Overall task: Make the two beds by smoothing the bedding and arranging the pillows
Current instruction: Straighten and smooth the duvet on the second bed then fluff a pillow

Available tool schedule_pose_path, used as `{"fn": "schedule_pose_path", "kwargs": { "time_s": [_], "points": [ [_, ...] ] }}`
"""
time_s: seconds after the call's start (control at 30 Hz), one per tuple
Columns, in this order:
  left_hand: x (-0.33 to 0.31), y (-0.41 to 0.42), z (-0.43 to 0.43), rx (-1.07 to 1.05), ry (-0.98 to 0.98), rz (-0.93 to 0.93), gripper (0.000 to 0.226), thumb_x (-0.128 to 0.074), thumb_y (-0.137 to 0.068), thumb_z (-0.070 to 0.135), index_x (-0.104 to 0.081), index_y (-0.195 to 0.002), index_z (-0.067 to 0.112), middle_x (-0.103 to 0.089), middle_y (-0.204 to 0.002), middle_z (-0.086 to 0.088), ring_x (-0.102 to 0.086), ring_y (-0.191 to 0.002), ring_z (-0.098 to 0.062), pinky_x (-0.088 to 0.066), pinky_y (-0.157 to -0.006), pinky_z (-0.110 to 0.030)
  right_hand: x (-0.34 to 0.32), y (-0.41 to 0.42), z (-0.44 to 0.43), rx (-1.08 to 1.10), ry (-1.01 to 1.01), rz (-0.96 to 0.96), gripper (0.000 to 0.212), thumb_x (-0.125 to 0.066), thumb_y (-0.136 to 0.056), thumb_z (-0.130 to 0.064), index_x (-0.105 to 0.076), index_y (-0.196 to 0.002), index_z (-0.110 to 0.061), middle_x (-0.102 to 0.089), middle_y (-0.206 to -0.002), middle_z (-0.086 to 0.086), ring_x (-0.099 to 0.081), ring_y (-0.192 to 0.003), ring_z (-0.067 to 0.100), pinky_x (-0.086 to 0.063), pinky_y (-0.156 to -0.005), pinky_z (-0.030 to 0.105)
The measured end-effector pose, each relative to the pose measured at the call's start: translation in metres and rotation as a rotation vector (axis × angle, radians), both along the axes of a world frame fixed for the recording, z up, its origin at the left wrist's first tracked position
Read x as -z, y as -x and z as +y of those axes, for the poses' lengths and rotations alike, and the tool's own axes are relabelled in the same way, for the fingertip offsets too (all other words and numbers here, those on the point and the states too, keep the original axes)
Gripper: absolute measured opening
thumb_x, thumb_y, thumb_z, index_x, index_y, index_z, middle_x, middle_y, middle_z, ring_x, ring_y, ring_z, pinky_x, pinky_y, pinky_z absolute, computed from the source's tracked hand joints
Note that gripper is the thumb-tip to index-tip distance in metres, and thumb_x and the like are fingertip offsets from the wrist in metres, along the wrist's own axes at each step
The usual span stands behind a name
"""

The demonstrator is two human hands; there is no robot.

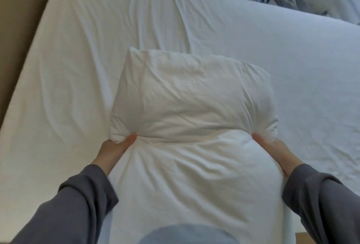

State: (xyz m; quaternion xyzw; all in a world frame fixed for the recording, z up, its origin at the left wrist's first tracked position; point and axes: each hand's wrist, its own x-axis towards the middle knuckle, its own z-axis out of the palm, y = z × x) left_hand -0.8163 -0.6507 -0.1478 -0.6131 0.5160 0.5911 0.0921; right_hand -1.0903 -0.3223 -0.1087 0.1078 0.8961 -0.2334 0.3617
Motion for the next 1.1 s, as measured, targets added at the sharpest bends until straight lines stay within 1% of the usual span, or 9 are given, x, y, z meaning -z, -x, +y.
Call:
{"fn": "schedule_pose_path", "kwargs": {
  "time_s": [0.17, 0.43, 0.53, 0.63, 0.73, 0.8, 0.9, 1.0, 1.1],
  "points": [
    [-0.071, -0.016, -0.071, 0.007, 0.034, 0.068, 0.068, -0.072, -0.083, 0.043, -0.05, -0.135, 0.006, -0.06, -0.124, -0.011, -0.054, -0.096, -0.022, -0.041, -0.087, -0.029, -0.056, -0.023, -0.074, 0.015, 0.085, 0.016, 0.057, -0.07, -0.084, -0.043, -0.061, -0.123, -0.002, -0.066, -0.109, 0.013, -0.061, -0.089, 0.024, -0.044, -0.08, 0.034],
    [-0.149, -0.063, -0.243, 0.031, 0.275, 0.013, 0.084, -0.068, -0.082, 0.052, -0.041, -0.142, 0.0, -0.048, -0.142, -0.015, -0.048, -0.127, -0.034, -0.037, -0.1, -0.036, -0.106, -0.063, -0.246, -0.022, 0.333, 0.049, 0.046, -0.067, -0.087, -0.041, -0.06, -0.119, -0.008, -0.066, -0.102, 0.006, -0.061, -0.085, 0.02, -0.043, -0.079, 0.032],
    [-0.148, -0.076, -0.305, 0.018, 0.385, -0.066, 0.094, -0.066, -0.081, 0.059, -0.035, -0.146, -0.002, -0.042, -0.147, -0.018, -0.044, -0.132, -0.036, -0.036, -0.106, -0.04, -0.099, -0.068, -0.309, 0.008, 0.384, 0.063, 0.062, -0.065, -0.088, -0.045, -0.053, -0.131, -0.003, -0.062, -0.119, 0.012, -0.058, -0.098, 0.027, -0.042, -0.084, 0.033],
    [-0.13, -0.074, -0.342, 0.029, 0.579, -0.303, 0.093, -0.057, -0.087, 0.06, -0.018, -0.15, 0.003, -0.032, -0.15, -0.022, -0.036, -0.135, -0.04, -0.033, -0.109, -0.048, -0.081, -0.078, -0.364, -0.037, 0.408, -0.066, 0.076, -0.058, -0.091, -0.053, -0.033, -0.148, -0.009, -0.05, -0.14, 0.012, -0.054, -0.113, 0.031, -0.045, -0.092, 0.04],
    [-0.102, -0.066, -0.328, 0.284, 0.66, -0.334, 0.086, -0.041, -0.089, 0.066, -0.012, -0.152, 0.016, -0.023, -0.155, -0.016, -0.025, -0.141, -0.037, -0.024, -0.112, -0.054, -0.046, -0.111, -0.398, -0.28, 0.367, -0.169, 0.085, -0.047, -0.093, -0.06, -0.002, -0.157, -0.025, -0.022, -0.159, 0.004, -0.029, -0.143, 0.033, -0.032, -0.109, 0.053],
    [-0.078, -0.066, -0.301, 0.508, 0.663, -0.327, 0.082, -0.031, -0.091, 0.069, -0.006, -0.154, 0.022, -0.008, -0.161, -0.009, -0.008, -0.148, -0.033, -0.012, -0.115, -0.057, -0.019, -0.139, -0.411, -0.453, 0.31, -0.07, 0.085, -0.046, -0.094, -0.06, 0.001, -0.156, -0.026, -0.002, -0.164, 0.008, -0.009, -0.149, 0.032, -0.015, -0.118, 0.052],
    [-0.058, -0.064, -0.275, 0.691, 0.749, -0.364, 0.078, -0.021, -0.094, 0.067, 0.005, -0.155, 0.026, 0.013, -0.162, -0.007, 0.013, -0.148, -0.03, 0.001, -0.117, -0.058, -0.002, -0.158, -0.422, -0.633, 0.136, 0.158, 0.079, -0.038, -0.093, -0.066, 0.004, -0.153, -0.038, 0.014, -0.163, 0.004, 0.007, -0.149, 0.036, -0.008, -0.114, 0.063],
    [-0.047, -0.054, -0.279, 0.749, 0.979, -0.3, 0.073, -0.018, -0.095, 0.065, 0.007, -0.154, 0.029, 0.016, -0.162, -0.003, 0.017, -0.148, -0.028, 0.005, -0.115, -0.061, 0.003, -0.158, -0.442, -0.89, 0.118, 0.428, 0.071, -0.029, -0.093, -0.067, 0.004, -0.151, -0.045, 0.019, -0.162, -0.006, 0.015, -0.148, 0.031, -0.005, -0.11, 0.069],
    [-0.02, -0.047, -0.292, 0.794, 1.054, -0.32, 0.07, -0.01, -0.093, 0.068, 0.009, -0.153, 0.036, 0.017, -0.162, 0.001, 0.017, -0.148, -0.027, 0.005, -0.114, -0.063, 0.027, -0.168, -0.469, -1.012, 0.113, 0.528, 0.067, -0.02, -0.094, -0.068, 0.007, -0.15, -0.047, 0.021, -0.161, -0.007, 0.021, -0.147, 0.031, 0.0, -0.11, 0.071]
  ]
}}
